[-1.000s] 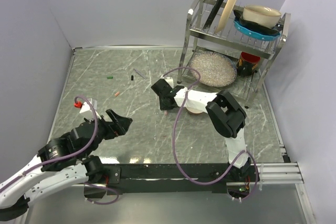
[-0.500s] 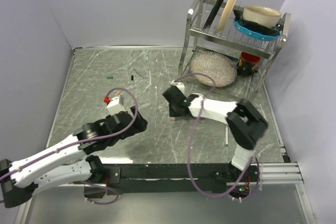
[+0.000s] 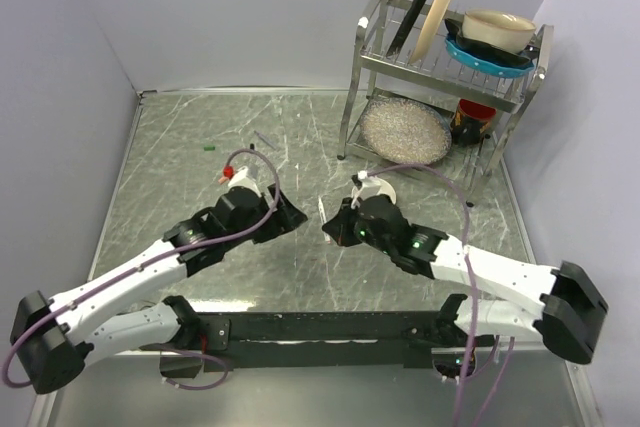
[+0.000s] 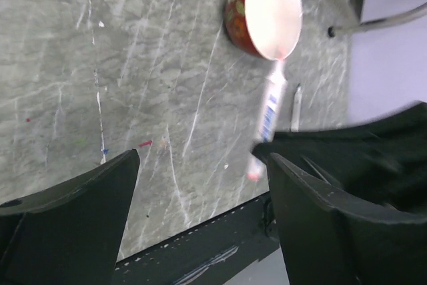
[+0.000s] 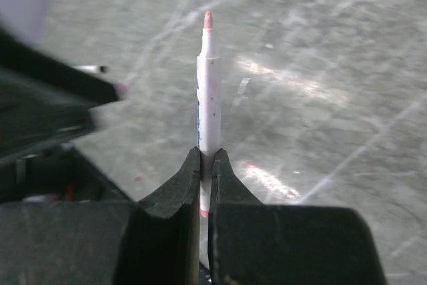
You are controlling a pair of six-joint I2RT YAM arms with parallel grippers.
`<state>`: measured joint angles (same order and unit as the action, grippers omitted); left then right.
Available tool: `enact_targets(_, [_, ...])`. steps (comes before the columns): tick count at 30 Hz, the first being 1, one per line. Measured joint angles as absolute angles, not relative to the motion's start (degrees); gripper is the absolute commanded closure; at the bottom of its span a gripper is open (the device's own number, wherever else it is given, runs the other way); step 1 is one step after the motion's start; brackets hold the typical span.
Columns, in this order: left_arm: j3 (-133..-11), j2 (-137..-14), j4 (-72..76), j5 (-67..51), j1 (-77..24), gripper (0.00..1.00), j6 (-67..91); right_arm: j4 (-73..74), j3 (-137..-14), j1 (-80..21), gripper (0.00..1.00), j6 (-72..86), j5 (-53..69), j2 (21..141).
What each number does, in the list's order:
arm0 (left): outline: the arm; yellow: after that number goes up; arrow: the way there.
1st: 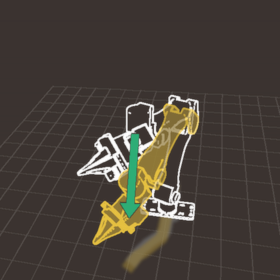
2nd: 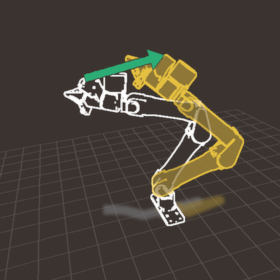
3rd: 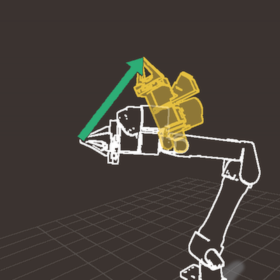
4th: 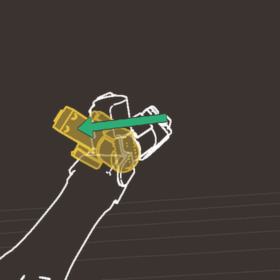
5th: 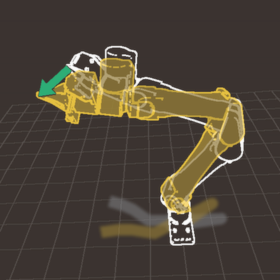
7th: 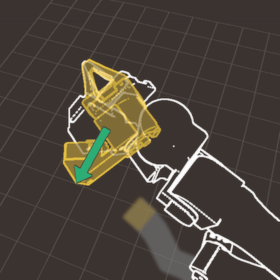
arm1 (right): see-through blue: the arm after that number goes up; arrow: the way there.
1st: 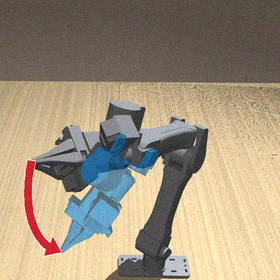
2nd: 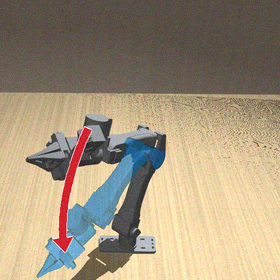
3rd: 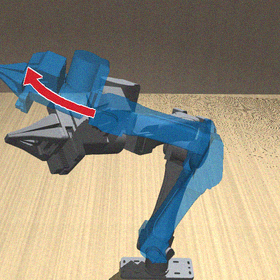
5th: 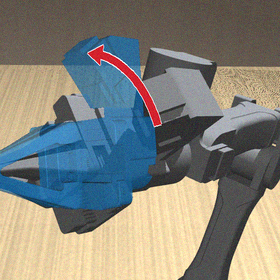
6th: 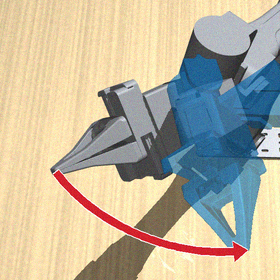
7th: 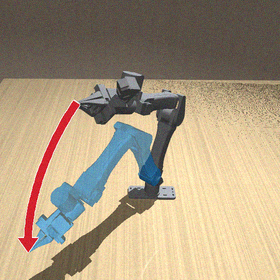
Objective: Insert the pens into the pen caps
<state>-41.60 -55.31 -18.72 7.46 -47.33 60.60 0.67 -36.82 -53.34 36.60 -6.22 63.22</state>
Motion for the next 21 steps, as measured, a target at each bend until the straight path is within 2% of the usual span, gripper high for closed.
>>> enact_targets(8, [-41.8, -62.2, -15.0, 2.8, -47.3, 0.18, 58.2, -2.5, -35.5, -54.2, 0.98, 38.1, -2.2, 60.0])
enact_targets(21, [-42.3, -62.6, -14.4, 2.1, -47.1, 0.13, 57.8, -1.3, -35.5, -54.6, 1.0, 38.9, -3.4, 60.0])
